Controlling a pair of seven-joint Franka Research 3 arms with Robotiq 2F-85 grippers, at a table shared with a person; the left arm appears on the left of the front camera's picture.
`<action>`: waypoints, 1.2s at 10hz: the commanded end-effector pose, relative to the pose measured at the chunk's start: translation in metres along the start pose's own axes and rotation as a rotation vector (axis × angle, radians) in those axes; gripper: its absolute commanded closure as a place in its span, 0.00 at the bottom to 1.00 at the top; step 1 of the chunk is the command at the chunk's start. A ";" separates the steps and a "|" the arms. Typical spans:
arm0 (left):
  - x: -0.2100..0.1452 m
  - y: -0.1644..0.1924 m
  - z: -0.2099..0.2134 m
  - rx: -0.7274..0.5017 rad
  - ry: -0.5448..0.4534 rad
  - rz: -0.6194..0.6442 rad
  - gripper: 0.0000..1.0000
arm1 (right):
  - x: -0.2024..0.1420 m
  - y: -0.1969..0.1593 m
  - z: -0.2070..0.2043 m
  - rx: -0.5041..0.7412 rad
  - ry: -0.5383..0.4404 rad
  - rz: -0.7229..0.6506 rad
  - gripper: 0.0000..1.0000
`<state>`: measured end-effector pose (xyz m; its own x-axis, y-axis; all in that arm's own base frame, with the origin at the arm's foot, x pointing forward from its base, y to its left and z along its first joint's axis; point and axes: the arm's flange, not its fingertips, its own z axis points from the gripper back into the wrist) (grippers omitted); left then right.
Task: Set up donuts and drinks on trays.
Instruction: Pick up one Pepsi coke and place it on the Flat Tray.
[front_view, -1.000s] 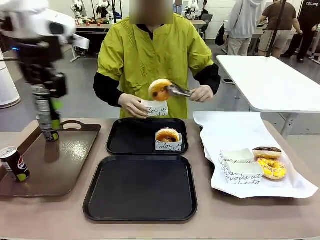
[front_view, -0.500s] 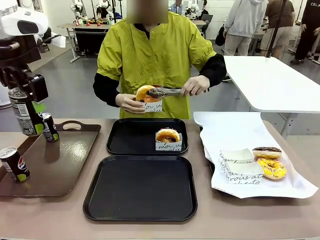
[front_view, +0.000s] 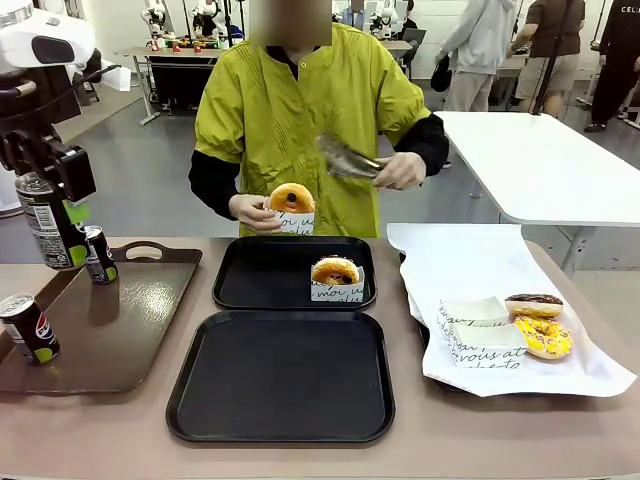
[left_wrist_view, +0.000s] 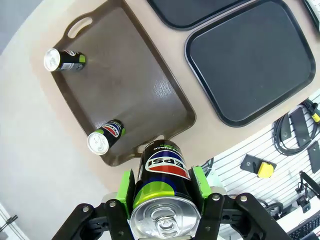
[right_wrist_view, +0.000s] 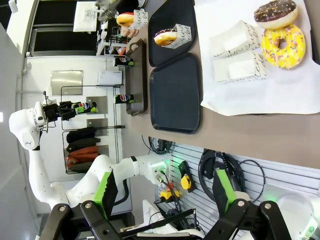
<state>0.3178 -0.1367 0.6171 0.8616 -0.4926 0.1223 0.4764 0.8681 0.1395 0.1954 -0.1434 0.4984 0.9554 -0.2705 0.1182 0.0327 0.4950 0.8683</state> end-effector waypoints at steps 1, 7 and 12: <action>-0.002 -0.001 0.004 0.002 -0.001 -0.005 0.43 | 0.001 0.000 0.000 0.015 -0.003 0.010 0.00; 0.022 -0.009 -0.015 -0.002 0.001 -0.025 0.43 | 0.001 0.000 0.000 0.015 -0.003 0.010 0.00; 0.140 -0.061 -0.088 -0.016 -0.040 -0.038 0.43 | 0.001 0.000 0.000 0.015 -0.003 0.010 0.00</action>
<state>0.4096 -0.2404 0.5348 0.8287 -0.5448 0.1279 0.5325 0.8380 0.1193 0.1952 -0.1434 0.4987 0.9553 -0.2706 0.1191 0.0321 0.4954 0.8681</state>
